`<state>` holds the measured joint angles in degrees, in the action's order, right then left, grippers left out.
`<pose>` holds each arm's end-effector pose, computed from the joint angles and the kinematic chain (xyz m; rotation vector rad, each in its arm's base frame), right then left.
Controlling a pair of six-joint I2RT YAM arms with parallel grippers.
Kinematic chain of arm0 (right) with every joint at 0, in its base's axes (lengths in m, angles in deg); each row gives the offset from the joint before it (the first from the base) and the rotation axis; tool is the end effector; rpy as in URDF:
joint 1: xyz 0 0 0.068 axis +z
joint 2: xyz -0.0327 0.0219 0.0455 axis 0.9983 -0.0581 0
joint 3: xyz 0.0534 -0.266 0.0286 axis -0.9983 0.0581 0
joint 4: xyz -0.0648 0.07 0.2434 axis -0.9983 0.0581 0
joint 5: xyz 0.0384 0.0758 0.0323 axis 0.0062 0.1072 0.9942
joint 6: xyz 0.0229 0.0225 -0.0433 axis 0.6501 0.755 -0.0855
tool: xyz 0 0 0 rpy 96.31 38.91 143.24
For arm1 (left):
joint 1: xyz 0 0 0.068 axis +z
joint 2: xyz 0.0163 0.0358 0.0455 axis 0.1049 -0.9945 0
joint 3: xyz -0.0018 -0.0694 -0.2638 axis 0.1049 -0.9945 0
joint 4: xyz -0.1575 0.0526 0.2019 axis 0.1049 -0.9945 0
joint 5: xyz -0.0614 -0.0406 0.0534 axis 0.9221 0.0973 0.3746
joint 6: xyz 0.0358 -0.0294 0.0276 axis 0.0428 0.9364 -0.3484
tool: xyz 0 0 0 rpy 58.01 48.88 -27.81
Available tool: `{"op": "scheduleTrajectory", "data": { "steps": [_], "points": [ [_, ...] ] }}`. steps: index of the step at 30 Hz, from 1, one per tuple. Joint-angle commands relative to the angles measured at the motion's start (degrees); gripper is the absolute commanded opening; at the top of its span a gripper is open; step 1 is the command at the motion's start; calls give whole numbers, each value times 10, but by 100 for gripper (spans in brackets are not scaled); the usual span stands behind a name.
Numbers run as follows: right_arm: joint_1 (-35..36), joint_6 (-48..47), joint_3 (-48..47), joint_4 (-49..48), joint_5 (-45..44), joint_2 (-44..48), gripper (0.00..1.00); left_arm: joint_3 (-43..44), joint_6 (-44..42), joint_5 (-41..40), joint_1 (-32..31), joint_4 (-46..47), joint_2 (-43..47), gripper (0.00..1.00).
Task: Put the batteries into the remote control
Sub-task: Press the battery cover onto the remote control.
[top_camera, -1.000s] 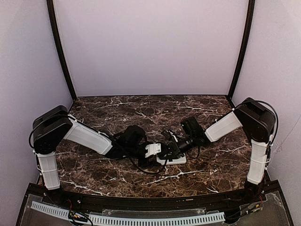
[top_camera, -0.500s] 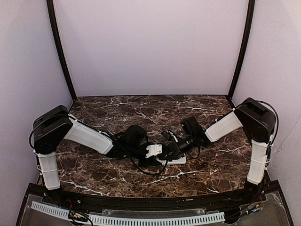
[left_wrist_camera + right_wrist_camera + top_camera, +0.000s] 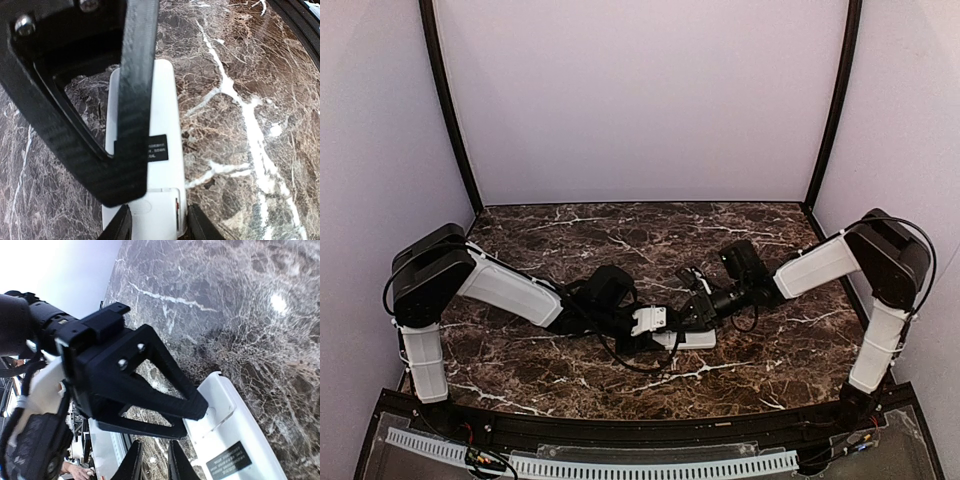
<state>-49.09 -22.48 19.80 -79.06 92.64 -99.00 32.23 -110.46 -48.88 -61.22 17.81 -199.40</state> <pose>0.2486 0.2282 0.1254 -0.6581 2.5078 1.6794 0.2153 -0.3301 0.1307 1.6938 1.4696 -0.5769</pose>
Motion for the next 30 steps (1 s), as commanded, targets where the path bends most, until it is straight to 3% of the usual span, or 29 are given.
{"op": "scheduleTrajectory", "data": {
  "steps": [1,9,18,24,30],
  "points": [
    [-13,-7,18,8,-8,34,18,8,-2,-9,-1,-24,-4,38],
    [-45,-30,40,44,-28,89,19,18,-3,-10,-1,-30,12,48],
    [-83,-52,73,87,-51,145,28,23,8,-3,-13,-29,57,62],
    [-107,-80,100,116,-72,178,35,-13,104,-49,-12,13,117,67],
    [-122,-98,118,138,-76,180,37,-39,274,-116,10,0,156,68]
  ]
}}
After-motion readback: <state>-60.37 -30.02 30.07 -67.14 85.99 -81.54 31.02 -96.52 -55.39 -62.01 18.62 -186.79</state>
